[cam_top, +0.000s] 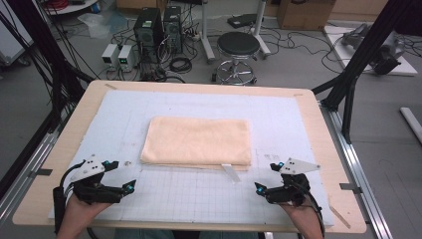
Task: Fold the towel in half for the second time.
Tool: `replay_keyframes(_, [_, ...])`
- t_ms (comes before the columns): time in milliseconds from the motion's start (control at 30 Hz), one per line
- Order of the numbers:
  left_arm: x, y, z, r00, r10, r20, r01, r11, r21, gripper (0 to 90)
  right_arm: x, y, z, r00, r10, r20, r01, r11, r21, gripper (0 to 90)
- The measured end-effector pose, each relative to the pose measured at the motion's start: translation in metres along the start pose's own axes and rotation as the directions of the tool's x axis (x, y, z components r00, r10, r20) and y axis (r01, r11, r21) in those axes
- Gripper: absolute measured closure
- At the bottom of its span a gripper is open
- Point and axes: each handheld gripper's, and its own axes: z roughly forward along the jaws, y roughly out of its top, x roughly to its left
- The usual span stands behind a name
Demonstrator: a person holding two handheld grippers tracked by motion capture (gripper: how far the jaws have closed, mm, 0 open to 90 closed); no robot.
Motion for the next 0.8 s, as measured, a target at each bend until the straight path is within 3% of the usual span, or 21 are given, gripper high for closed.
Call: replay_keyframes(800, [-0.0005, -0.0083, -0.01, 0.9999, 0.0, -0.015, 0.001, 0.9999, 0.014, 8.9, 0.0056, -0.0056, -0.0013, 0.9999, -0.011, -0.012, 0.011, 1.0, 0.013, 12.1])
